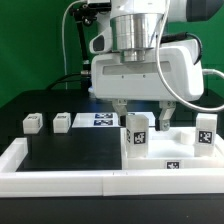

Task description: Assemble square table

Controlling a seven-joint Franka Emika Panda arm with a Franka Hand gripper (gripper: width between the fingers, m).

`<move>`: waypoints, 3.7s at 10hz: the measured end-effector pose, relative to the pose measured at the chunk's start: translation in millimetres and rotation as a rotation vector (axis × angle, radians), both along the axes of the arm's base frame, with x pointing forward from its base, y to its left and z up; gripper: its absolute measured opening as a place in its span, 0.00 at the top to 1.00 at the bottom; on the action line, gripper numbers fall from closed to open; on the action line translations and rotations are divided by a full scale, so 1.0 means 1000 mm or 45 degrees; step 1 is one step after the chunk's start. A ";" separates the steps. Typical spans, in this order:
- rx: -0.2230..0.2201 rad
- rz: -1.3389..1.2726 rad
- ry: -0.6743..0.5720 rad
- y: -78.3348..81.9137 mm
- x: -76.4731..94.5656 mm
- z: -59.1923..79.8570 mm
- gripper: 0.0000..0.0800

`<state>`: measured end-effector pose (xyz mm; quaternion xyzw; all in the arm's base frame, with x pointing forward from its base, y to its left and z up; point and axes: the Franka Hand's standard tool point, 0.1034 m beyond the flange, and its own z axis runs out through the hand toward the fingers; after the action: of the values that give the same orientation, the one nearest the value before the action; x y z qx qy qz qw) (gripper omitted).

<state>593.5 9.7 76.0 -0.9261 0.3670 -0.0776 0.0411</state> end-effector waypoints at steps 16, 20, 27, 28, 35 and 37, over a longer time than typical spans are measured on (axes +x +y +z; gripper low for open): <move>-0.194 0.984 0.004 -0.008 -0.005 -0.001 0.64; -0.157 0.775 0.005 -0.008 -0.005 -0.001 0.64; -0.018 -0.036 0.006 -0.008 -0.004 -0.001 0.64; -0.001 -0.141 0.008 -0.009 -0.004 -0.001 0.64; 0.135 -0.947 0.040 -0.003 -0.006 -0.001 0.63; 0.155 -1.077 0.051 -0.003 -0.006 -0.001 0.63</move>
Offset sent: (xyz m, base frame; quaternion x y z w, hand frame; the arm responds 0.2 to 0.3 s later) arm -0.0092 0.0035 0.0024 0.0102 -0.0149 -0.2341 0.9721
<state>587.4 7.0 74.6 -0.6913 0.7190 -0.0477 0.0529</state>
